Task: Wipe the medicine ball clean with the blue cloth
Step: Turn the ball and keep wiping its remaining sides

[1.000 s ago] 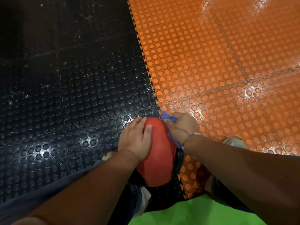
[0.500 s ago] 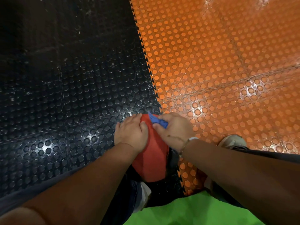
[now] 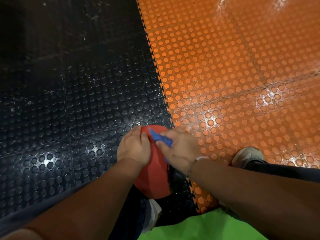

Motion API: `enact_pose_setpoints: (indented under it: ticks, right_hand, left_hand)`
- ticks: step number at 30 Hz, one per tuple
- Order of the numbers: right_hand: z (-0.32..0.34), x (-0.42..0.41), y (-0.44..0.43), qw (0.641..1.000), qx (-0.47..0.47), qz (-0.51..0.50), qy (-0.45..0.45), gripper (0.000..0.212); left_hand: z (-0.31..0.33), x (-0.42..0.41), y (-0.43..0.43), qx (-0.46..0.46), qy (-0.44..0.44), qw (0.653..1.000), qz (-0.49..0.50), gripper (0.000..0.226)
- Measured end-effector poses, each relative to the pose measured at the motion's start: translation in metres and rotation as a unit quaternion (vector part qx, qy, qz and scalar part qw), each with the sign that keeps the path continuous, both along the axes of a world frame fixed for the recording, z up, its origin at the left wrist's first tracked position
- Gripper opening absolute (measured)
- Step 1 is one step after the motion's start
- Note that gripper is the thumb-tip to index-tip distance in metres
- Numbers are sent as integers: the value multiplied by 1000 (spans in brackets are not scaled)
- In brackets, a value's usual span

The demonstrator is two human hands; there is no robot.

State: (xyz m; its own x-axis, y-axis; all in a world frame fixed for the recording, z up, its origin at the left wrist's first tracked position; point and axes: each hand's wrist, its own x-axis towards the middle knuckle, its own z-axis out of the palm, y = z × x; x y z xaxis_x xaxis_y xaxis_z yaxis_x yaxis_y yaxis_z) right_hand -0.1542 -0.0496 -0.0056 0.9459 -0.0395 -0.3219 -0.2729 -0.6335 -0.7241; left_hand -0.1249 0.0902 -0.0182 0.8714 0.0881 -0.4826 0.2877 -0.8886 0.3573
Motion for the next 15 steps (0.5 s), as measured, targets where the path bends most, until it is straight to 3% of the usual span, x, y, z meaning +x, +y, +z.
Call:
enact_pose_setpoints:
  ticks: [1, 4, 6, 9, 11, 12, 15]
  right_hand:
    - [-3, 1, -3, 1000, 10, -10, 7, 25]
    - [-18, 21, -32, 974, 62, -152, 156, 26]
    - [-21, 32, -41, 968, 37, -138, 209, 21]
    - [-8, 35, -21, 993, 49, -32, 106, 17]
    - [-5, 29, -11, 998, 11, 57, 19, 19]
    - [-10, 32, -15, 998, -12, 57, 7, 21]
    - [-32, 46, -40, 991, -34, -21, 129, 22]
  left_hand:
    - [0, 1, 0, -4, -2, 1000, 2, 47]
    - [2, -3, -4, -6, -10, 1000, -17, 48]
    - [1, -7, -8, 1, -17, 999, -35, 51]
    - [-2, -9, -9, 15, -18, 999, -36, 56]
    - [-1, -8, -9, 15, -18, 999, -35, 55]
    - [0, -8, -9, 14, -18, 999, -38, 53]
    - [1, -7, -15, 21, -14, 998, -56, 51]
